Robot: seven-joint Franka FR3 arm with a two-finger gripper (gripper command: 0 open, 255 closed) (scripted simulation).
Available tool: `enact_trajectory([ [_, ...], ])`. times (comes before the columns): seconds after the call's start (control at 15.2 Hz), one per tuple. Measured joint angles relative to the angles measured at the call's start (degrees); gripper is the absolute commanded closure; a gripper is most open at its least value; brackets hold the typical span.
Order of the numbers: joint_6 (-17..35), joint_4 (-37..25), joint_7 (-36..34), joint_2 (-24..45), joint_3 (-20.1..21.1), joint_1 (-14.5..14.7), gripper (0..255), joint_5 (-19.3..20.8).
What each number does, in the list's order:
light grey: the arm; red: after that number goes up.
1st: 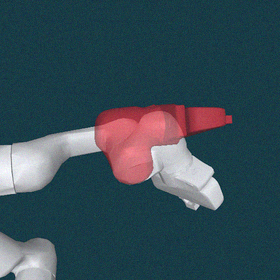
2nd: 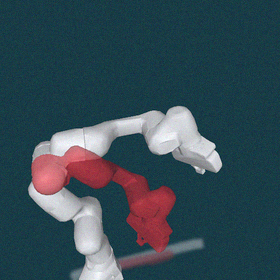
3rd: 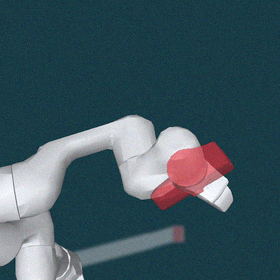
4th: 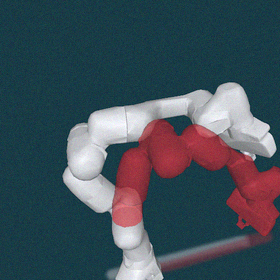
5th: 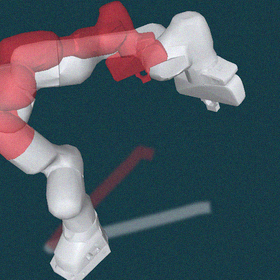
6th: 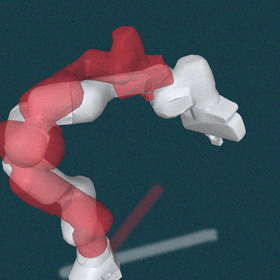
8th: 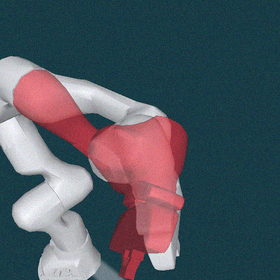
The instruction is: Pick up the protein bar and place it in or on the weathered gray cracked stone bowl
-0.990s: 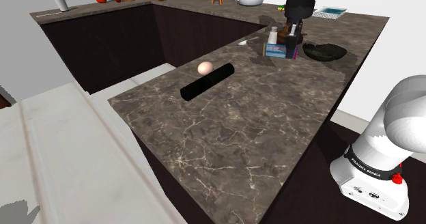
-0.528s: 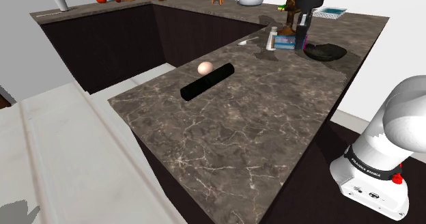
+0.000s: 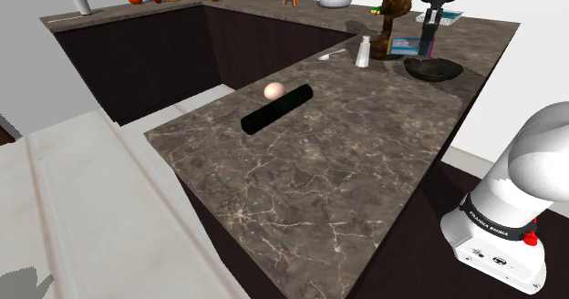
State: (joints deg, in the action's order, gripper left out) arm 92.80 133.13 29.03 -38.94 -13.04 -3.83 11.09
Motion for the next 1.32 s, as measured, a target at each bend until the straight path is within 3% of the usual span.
enact_trajectory([
  [0.86, 3.0, -9.0, 18.4, 8.6, -16.3, -4.0, 255, 6.8],
  [1.32, 7.6, -5.9, 19.6, 9.7, -18.5, -4.3, 255, 7.6],
])
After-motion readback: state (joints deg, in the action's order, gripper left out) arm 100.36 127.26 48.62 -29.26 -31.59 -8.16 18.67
